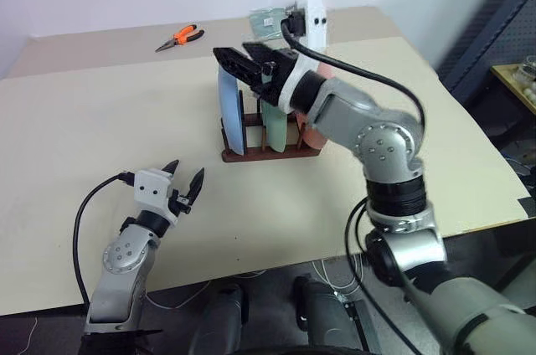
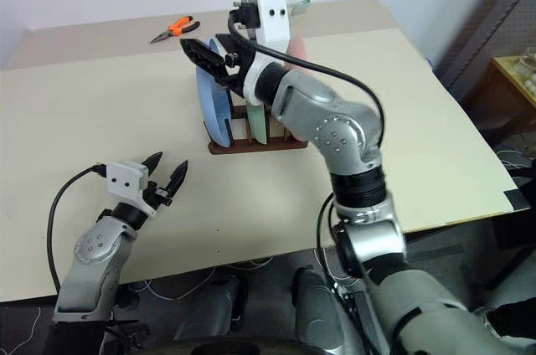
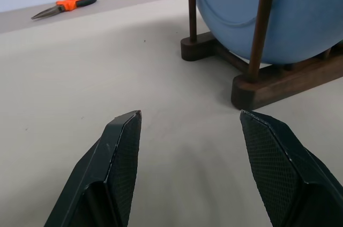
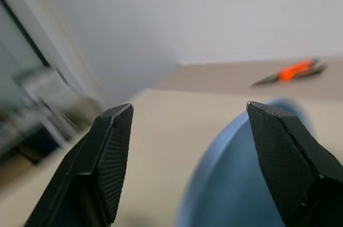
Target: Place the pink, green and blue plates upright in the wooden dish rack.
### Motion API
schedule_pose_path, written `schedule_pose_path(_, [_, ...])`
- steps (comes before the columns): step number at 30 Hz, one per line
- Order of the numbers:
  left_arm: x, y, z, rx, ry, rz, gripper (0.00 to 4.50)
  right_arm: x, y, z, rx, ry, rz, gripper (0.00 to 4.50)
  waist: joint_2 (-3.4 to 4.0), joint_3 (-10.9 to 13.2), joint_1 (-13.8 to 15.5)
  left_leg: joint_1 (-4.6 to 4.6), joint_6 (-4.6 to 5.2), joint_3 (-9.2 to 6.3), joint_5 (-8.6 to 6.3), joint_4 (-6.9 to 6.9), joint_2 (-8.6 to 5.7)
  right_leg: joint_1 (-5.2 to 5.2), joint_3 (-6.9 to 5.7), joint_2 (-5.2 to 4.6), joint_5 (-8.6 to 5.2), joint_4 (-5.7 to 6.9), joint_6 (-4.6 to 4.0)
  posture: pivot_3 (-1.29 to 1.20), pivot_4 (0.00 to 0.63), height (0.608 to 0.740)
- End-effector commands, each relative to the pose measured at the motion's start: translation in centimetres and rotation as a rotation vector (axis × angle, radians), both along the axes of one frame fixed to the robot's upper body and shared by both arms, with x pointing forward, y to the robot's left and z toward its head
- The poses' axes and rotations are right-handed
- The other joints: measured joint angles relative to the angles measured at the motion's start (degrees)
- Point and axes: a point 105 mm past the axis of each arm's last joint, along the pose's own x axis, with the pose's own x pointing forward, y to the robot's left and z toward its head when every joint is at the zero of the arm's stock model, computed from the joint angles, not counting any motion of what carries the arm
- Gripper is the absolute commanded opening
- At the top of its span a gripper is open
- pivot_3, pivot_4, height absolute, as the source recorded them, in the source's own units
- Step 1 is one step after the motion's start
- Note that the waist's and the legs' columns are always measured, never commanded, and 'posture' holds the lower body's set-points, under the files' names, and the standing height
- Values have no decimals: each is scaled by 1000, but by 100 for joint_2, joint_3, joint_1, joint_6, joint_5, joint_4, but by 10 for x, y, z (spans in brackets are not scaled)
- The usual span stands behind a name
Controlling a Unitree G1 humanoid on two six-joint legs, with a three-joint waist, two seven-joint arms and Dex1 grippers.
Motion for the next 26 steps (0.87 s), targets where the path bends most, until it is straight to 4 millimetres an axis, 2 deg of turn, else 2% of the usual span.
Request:
schedule_pose_path(1, [-2,-2,11,16,-51,-2,2999,-32,-39,54,-56,-435,-20,3403,0,1,25,-4,0,3,0,2,-2,2,-3,-2,-1,-4,1,0,150,739])
schedule_pose_path(4, [-2,3,8,40,-43,17,2999,-20,-107,59,-117,-493,-239,3403,-5,-2,37,-6,2,5,-1,3,-4,15,-10,-5,-5,-20,9,0,150,739])
schedule_pose_path(5, [-2,5,7,44,-40,22,2999,-11,-135,53,-127,-450,-331,3403,-7,-3,41,-2,2,3,-2,3,-3,22,-13,-5,-6,-29,8,0,150,739])
schedule_pose_path(6, [-1,6,7,45,-39,24,2999,-7,-154,48,-133,-420,-387,3403,-8,-4,40,0,3,3,-2,2,-2,32,-15,-4,-7,-46,4,0,150,739])
schedule_pose_path(8, [0,10,5,66,-33,29,2999,1,-197,11,-262,-325,-512,3403,-7,-5,36,3,4,6,-3,2,0,42,-15,-6,-5,-59,-1,0,150,739])
schedule_pose_path(9, [1,12,4,71,-31,32,2999,2,-212,-14,-333,-264,-530,3403,-8,-5,37,4,5,8,-4,1,0,43,-14,-7,-5,-62,-2,0,150,739])
schedule_pose_path(10, [2,14,4,73,-30,34,2999,1,-221,-30,-379,-222,-535,3403,-8,-6,37,4,8,8,-5,1,1,44,-15,-7,-5,-64,-2,0,150,739])
schedule_pose_path(13, [2,19,4,89,-25,33,2999,-9,-226,-104,-530,-73,-435,3403,11,2,5,6,15,19,-9,-3,4,40,-5,-6,-3,-66,-2,0,150,739])
schedule_pose_path(15, [3,19,5,101,-24,32,2999,-11,-227,-129,-577,-45,-409,3403,16,4,-20,12,17,29,-10,-3,7,40,3,-4,-3,-60,-1,0,150,739])
schedule_pose_path(20, [-3,23,3,123,-3,54,2999,3,-225,-142,-482,-40,-418,3403,20,5,-16,17,16,39,-10,13,11,41,7,-2,0,-58,7,0,150,739])
schedule_pose_path(23, [-8,23,3,125,1,70,2999,10,-226,-150,-490,-33,-407,3403,18,4,25,14,16,39,-10,11,10,41,4,-3,9,-61,-8,0,150,739])
schedule_pose_path(26, [-13,28,5,115,-4,117,2999,19,-225,-151,-476,-26,-386,3403,17,4,52,9,16,36,-10,11,7,41,0,-8,8,-66,-7,0,150,739])
